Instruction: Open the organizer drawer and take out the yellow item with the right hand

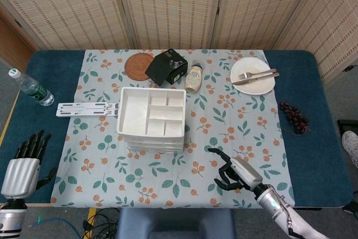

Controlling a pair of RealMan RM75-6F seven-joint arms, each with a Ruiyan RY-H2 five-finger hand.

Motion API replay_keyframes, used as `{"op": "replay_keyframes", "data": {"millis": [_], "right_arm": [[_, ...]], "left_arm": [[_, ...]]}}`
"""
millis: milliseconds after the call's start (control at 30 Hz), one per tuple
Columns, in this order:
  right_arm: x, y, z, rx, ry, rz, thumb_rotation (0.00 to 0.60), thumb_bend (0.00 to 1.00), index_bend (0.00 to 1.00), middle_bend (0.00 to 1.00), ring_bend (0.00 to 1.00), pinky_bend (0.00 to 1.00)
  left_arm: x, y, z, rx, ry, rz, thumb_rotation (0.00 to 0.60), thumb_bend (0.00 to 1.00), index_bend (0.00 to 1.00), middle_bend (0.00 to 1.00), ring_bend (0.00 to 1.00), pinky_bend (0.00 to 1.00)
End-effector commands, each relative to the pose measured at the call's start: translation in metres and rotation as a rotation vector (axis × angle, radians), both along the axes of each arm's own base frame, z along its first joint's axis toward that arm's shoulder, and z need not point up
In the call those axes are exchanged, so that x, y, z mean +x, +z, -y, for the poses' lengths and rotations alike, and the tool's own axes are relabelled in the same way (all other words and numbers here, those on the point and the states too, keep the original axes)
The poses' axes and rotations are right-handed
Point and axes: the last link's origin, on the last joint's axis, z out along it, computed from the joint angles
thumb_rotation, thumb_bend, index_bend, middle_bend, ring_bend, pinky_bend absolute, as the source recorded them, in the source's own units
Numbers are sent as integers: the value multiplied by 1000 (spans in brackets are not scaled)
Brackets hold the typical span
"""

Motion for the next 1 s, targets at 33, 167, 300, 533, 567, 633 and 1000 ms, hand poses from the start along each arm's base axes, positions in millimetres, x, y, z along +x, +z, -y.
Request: {"op": "replay_keyframes", "data": {"millis": [33, 167, 300, 533, 567, 633, 1000], "right_arm": [[18, -21, 8, 88, -9, 67, 600, 526, 52, 911, 1000, 906], [34, -35, 18, 137, 3, 107, 600, 575, 17, 928, 1000, 918], [54, -54, 25, 233, -2, 171, 600, 635, 0, 951, 1000, 927], [77, -78, 38, 332, 6, 243, 600, 669, 0, 960, 1000, 927], [80, -80, 40, 334, 5, 252, 600, 670, 0, 960, 1000, 927], [86, -84, 45, 338, 7, 270, 600, 672, 0, 961, 1000, 927], [117, -108, 61, 351, 2, 337, 600, 693, 0, 973, 1000, 927]], "left_arm": [[-1, 0, 0, -4, 3, -4, 600, 290, 0, 0, 37, 129], [0, 3, -1, 2, 1, -5, 600, 290, 0, 0, 37, 129], [1, 3, -2, -2, -2, -7, 600, 290, 0, 0, 37, 129], [1, 4, -1, -1, 1, -13, 600, 290, 0, 0, 37, 129], [1, 4, -1, -1, 3, -13, 600, 290, 0, 0, 37, 129], [0, 5, -1, 0, 5, -14, 600, 290, 0, 0, 37, 129], [0, 9, -2, 8, 2, -15, 600, 290, 0, 0, 37, 129]]}}
